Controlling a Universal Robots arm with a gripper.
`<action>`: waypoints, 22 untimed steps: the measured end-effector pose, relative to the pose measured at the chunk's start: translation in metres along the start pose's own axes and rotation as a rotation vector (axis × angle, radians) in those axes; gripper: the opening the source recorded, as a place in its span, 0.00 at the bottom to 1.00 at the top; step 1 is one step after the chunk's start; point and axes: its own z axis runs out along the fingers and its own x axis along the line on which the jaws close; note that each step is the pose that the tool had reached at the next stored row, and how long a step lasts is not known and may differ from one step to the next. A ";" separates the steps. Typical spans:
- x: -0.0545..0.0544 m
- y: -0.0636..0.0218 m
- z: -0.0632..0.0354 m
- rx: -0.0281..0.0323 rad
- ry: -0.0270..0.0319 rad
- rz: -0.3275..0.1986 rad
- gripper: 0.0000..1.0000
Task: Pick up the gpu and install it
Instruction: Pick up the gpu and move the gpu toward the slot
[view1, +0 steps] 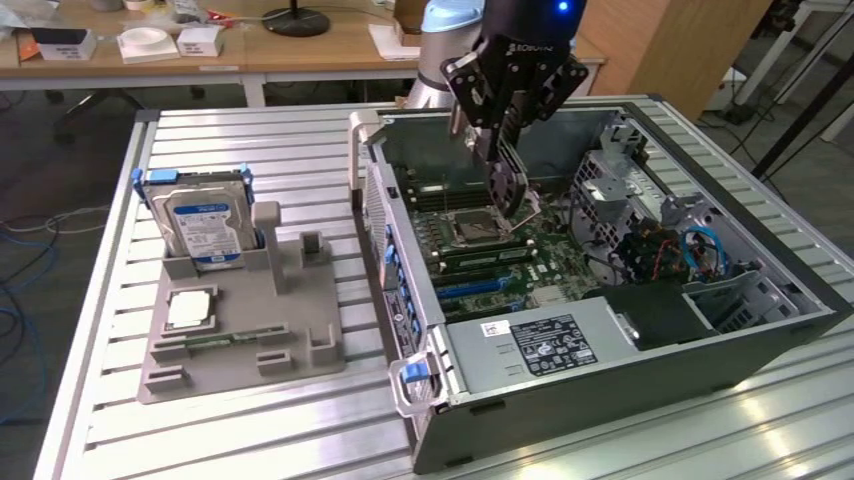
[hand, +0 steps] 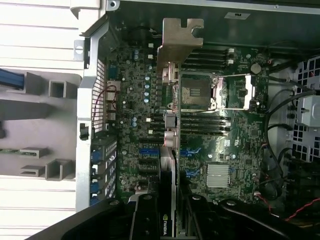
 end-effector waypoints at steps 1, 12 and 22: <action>-0.001 0.0000 0.0000 -0.0001 0.0000 -0.001 0.26; -0.013 -0.0002 0.0003 -0.0003 0.0003 -0.012 0.26; -0.038 -0.0006 0.0009 -0.0007 0.0007 -0.029 0.26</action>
